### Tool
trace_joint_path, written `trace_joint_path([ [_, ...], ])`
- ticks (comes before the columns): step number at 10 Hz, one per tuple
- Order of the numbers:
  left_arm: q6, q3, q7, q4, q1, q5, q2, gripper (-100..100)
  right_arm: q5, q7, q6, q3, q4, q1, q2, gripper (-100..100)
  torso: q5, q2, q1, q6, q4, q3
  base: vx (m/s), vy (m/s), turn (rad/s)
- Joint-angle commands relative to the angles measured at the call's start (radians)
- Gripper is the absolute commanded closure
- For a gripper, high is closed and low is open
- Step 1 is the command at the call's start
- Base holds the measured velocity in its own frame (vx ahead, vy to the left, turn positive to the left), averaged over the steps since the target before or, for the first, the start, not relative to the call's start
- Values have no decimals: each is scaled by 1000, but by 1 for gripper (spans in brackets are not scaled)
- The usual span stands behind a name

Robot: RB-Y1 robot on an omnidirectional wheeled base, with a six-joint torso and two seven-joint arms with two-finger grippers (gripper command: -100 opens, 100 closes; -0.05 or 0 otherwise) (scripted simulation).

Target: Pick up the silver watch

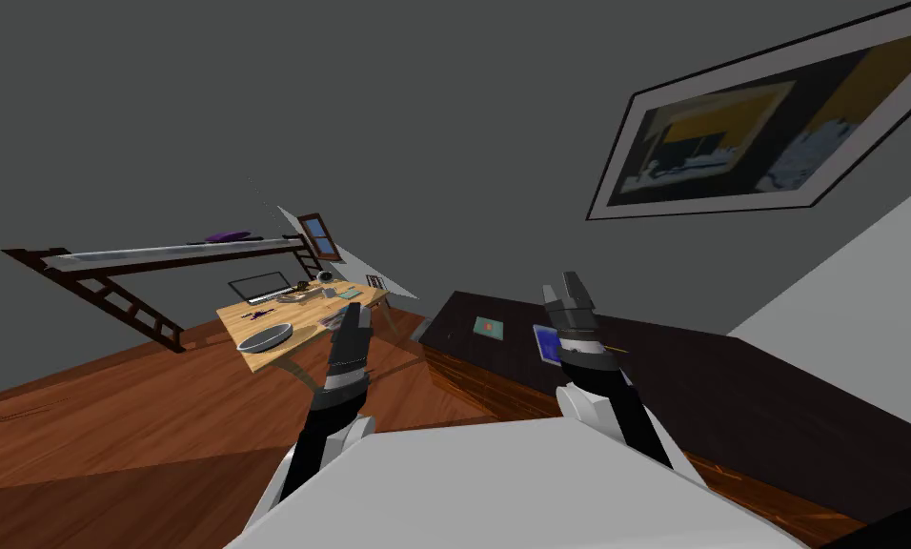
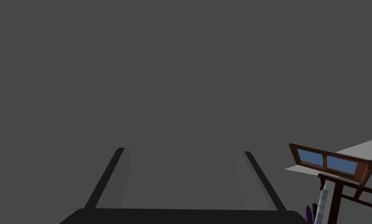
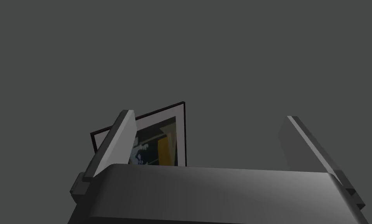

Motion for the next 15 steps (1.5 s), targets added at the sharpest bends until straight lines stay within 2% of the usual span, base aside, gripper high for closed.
trace_joint_path([
  [1, 21, -18, 11, 24, 15, -9, 40, -100, 0, 0, 0, 0, 0, 0, 0, 0, 0, 0, 0, 0, 0, 0, 2, 7, -188],
  [2, 31, -26, 15, 36, 22, -14, 55, -100, 0, 0, 0, 0, 0, 0, 0, 0, 0, 0, 1, 1, 0, 0, 3, 19, -220],
  [3, 58, -47, 27, 66, 36, -25, 88, -100, 0, 0, 0, 0, 0, 0, 0, 0, 0, 0, 1, 0, 0, 0, 7, 24, -331],
  [4, 58, -47, 27, 66, 36, -25, 88, -100, 0, 0, 0, 0, 0, 0, 0, 0, 0, 0, 2, 1, 0, 0, 2, 27, -137],
  [5, 74, -59, 34, 84, 44, -31, 105, -100, 0, 0, 0, 0, 0, 0, 0, 0, 0, 0, 2, 0, 0, 0, 3, 17, -135],
  [10, 179, -129, 71, 198, 74, -71, 203, -100, 0, 0, 0, 0, 0, 0, 0, 0, 0, 0, 2, 0, 0, 0, 6, 24, -278],
  [11, 179, -129, 71, 198, 74, -71, 203, -100, 0, 0, 0, 0, 0, 0, 0, 0, 1, 0, 2, 0, 0, 0, 5, 27, -88],
  [14, 259, -176, 93, 284, 78, -97, 266, -100, 0, 0, 0, 0, 0, 0, 0, 0, 0, -1, 2, 0, 0, 0, 5, 24, -313],
  [15, 259, -176, 93, 284, 78, -97, 266, -100, 0, 0, 0, 0, 0, 0, 0, 0, 1, -1, 2, 0, 0, 0, 2, 27, -74],
])
